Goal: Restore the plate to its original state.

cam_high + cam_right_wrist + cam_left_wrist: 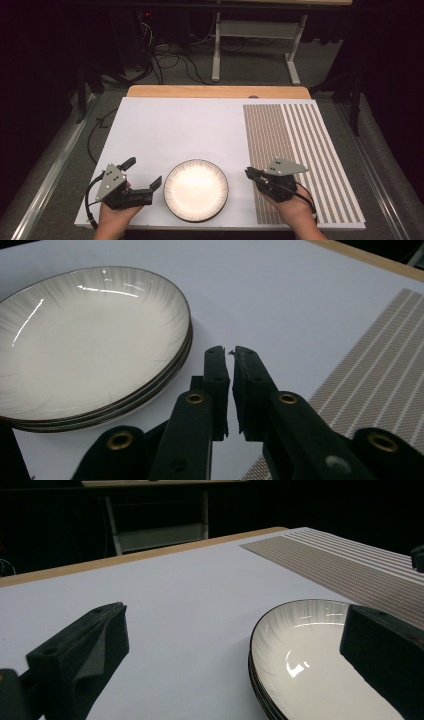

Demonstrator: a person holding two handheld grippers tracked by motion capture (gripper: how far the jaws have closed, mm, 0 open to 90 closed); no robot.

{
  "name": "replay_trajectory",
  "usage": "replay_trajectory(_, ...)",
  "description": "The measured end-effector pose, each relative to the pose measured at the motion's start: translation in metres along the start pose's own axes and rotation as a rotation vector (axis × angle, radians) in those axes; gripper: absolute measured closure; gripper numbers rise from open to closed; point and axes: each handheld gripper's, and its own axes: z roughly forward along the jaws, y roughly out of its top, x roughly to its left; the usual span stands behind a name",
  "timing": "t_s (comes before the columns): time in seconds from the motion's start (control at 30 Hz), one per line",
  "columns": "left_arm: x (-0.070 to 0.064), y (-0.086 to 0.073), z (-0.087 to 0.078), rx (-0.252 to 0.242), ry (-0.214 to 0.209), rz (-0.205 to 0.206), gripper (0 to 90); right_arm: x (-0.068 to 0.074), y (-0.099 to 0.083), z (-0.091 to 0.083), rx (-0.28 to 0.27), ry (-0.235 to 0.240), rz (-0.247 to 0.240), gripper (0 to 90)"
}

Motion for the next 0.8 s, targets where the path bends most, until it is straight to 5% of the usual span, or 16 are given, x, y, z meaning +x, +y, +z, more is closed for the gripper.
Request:
replay_trajectory(0.17,0.001,-0.001,0.002,0.005,0.001,0.003,0.0,-0.013,-0.005,-0.013,-0.047,-0.035,0.025,66.8)
replay_trajectory(0.23,0.001,0.000,0.002,0.003,0.000,0.003,0.0,-0.021,-0.010,-0.024,-0.108,-0.056,0.044,50.1)
replay_trajectory(0.27,0.001,0.000,0.002,0.003,0.000,0.003,0.0,-0.021,-0.010,-0.024,-0.108,-0.056,0.044,50.1)
replay_trajectory(0.3,0.001,0.000,0.002,0.003,0.002,0.003,0.0,-0.023,-0.014,-0.030,-0.137,-0.062,0.057,37.3)
replay_trajectory(0.33,0.001,0.000,0.002,0.003,0.002,0.003,0.0,-0.023,-0.014,-0.030,-0.137,-0.062,0.057,37.3)
replay_trajectory(0.37,0.002,0.000,0.003,0.003,0.001,0.003,0.0,-0.026,-0.018,-0.033,-0.155,-0.063,0.062,25.5)
replay_trajectory(0.4,0.002,0.000,0.003,0.003,0.001,0.003,0.0,-0.026,-0.018,-0.033,-0.155,-0.063,0.062,25.5)
replay_trajectory(0.5,0.002,0.000,0.004,0.004,-0.005,0.005,0.0,-0.030,-0.024,-0.040,-0.205,-0.079,0.108,5.2)
replay_trajectory(0.8,0.001,0.000,0.004,0.003,-0.014,-0.007,0.0,-0.032,-0.028,-0.047,-0.238,-0.099,0.118,0.5)
